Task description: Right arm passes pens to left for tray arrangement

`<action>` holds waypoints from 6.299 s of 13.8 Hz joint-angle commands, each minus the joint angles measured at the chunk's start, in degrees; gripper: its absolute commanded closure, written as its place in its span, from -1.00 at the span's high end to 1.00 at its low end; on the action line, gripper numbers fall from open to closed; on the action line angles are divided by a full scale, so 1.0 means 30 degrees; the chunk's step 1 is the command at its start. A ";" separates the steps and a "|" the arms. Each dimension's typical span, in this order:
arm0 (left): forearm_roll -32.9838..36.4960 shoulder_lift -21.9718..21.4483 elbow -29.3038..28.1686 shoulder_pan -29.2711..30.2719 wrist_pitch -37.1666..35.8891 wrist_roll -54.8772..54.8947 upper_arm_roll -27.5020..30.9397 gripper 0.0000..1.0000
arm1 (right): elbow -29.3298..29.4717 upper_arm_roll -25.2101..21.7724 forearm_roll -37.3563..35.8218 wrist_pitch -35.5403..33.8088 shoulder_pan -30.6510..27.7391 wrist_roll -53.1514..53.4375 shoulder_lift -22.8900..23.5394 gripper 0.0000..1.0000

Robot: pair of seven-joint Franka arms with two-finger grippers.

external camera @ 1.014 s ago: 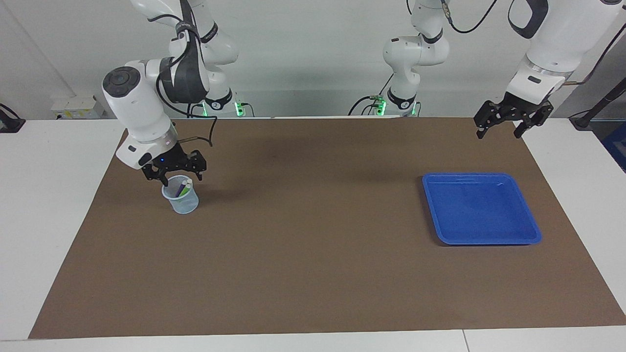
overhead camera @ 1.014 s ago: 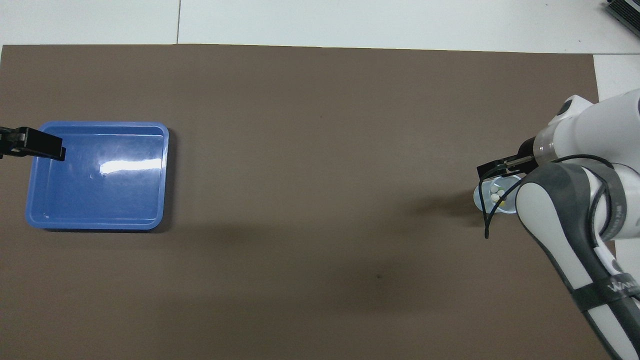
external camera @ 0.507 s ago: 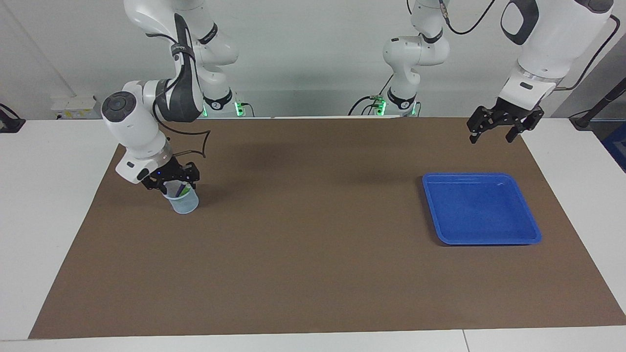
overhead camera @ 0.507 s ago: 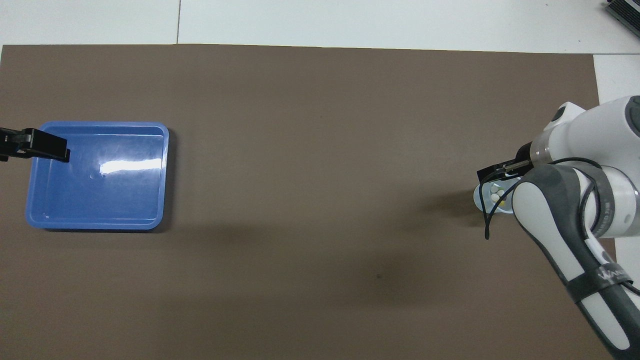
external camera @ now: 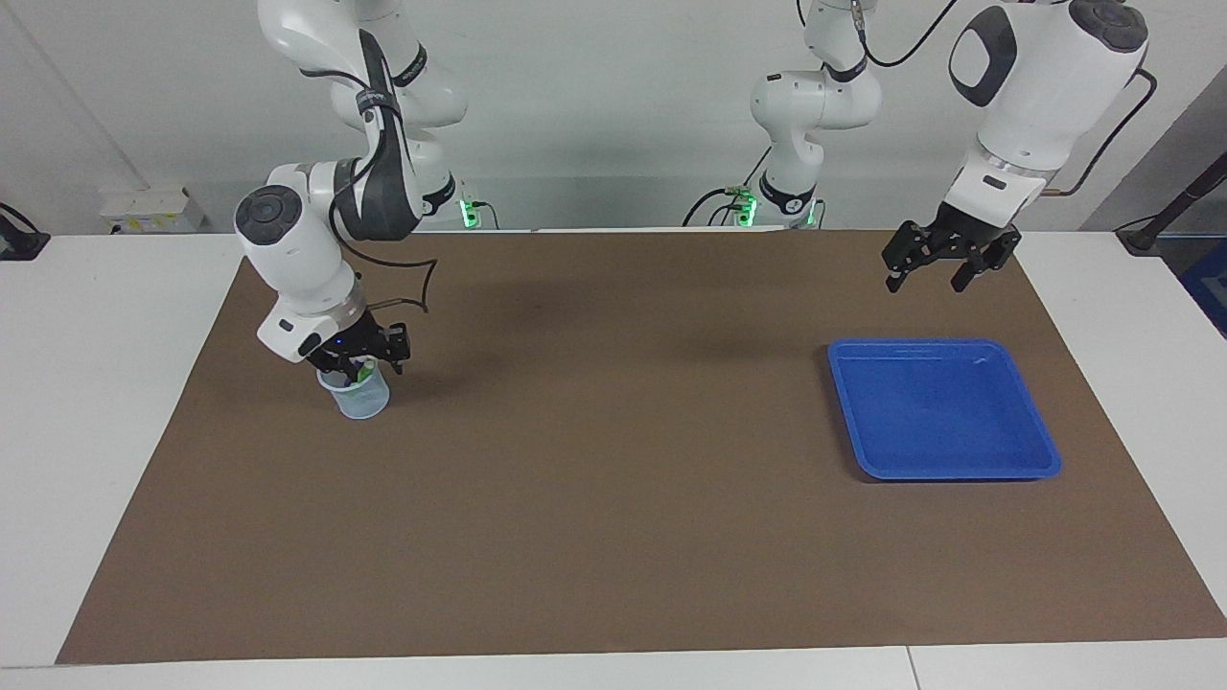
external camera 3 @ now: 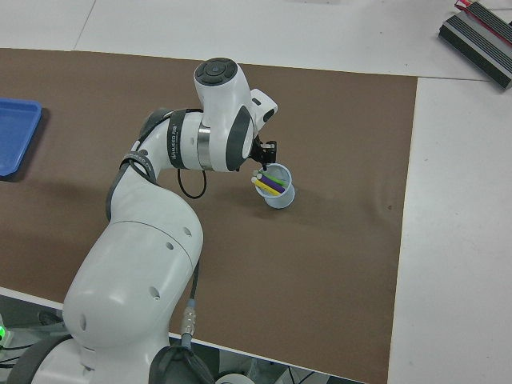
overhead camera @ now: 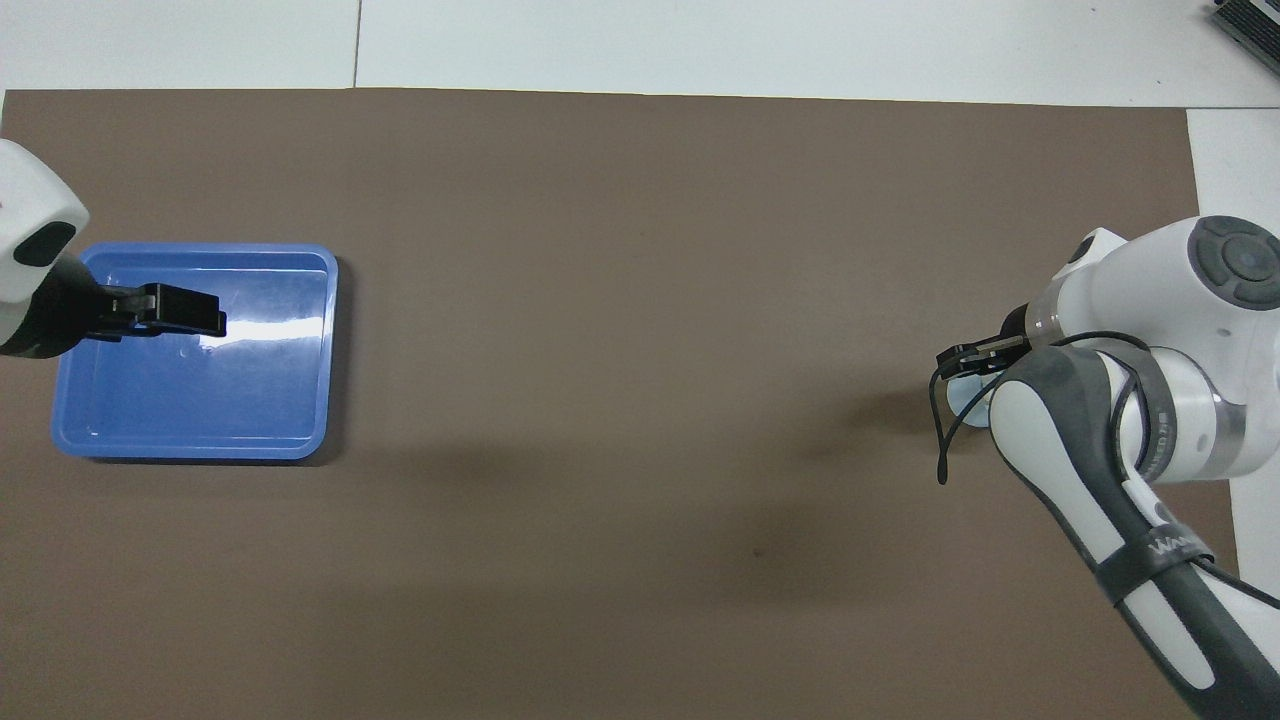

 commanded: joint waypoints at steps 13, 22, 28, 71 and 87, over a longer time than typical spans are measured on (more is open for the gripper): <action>-0.2931 -0.2348 -0.4631 -0.1788 0.2964 -0.2428 0.0120 1.00 | -0.0657 0.0053 0.0119 -0.0738 -0.0309 -0.0345 -0.0196 0.56; -0.3344 -0.2320 -0.5336 -0.2230 0.3991 -0.4721 0.0150 1.00 | -0.0482 -0.0005 0.0090 -0.2552 -0.0865 -0.2513 -0.0342 -0.39; -0.3345 -0.2290 -0.5307 -0.2025 0.4049 -0.4692 0.0209 1.00 | -0.0189 -0.0034 0.0031 -0.2642 -0.0924 -0.2923 -0.0342 -0.48; -2.1621 -0.2144 -0.8734 -0.4656 0.9788 -0.4516 0.0120 0.78 | 0.2745 0.2163 1.1599 0.1072 0.5137 1.5444 -0.3212 -1.00; -2.6927 -0.2232 -0.9467 -0.9495 1.4597 -0.4458 0.0149 0.66 | 0.1277 0.2163 1.2512 0.6235 0.8070 1.7468 -0.2949 -1.00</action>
